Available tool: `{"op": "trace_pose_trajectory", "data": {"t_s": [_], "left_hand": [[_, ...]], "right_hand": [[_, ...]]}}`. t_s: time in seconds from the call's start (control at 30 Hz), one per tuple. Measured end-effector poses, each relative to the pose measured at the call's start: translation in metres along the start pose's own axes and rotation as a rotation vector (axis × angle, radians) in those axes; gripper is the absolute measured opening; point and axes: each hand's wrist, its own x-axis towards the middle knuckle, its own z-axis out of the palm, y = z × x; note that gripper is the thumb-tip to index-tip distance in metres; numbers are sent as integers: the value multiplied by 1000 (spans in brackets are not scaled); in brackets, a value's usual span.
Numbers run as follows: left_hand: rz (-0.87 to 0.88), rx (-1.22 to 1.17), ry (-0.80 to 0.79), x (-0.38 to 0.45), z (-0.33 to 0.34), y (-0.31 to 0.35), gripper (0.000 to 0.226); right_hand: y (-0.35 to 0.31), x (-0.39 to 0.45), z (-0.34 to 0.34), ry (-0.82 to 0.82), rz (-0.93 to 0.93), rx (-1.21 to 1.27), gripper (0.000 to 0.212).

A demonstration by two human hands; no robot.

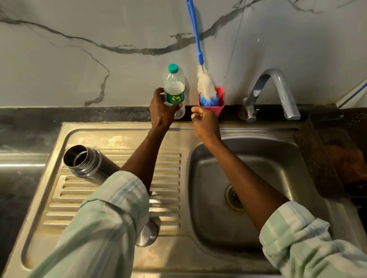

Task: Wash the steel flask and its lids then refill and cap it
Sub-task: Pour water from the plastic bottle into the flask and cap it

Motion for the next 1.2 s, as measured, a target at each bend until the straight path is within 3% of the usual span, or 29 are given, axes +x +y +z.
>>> {"op": "trace_pose_trajectory", "data": {"t_s": [0.27, 0.33, 0.47, 0.57, 0.73, 0.87, 1.03, 1.2], "left_hand": [[-77, 48, -26, -8, -5, -5, 80], [-44, 56, -4, -24, -11, -2, 71], [41, -18, 94, -84, -35, -2, 25], [83, -92, 136, -140, -58, -7, 5], [35, -251, 225, -225, -96, -30, 4], [41, -165, 387, -265, -129, -48, 2], [-72, -129, 500, -271, -167, -76, 18], [-172, -99, 285, -251, -192, -104, 76]], "right_hand": [[0, -13, -4, -20, 26, -39, 34], [-2, -22, -5, -15, 15, -54, 34], [-8, -54, -8, 23, -29, -44, 33], [-9, -91, -7, 26, -58, -48, 26], [2, -154, 13, -74, -71, 6, 18], [5, -191, 38, -226, -54, -78, 17], [-5, -215, 54, -310, -87, -186, 19], [-11, -218, 76, -309, -45, -325, 32]]}}
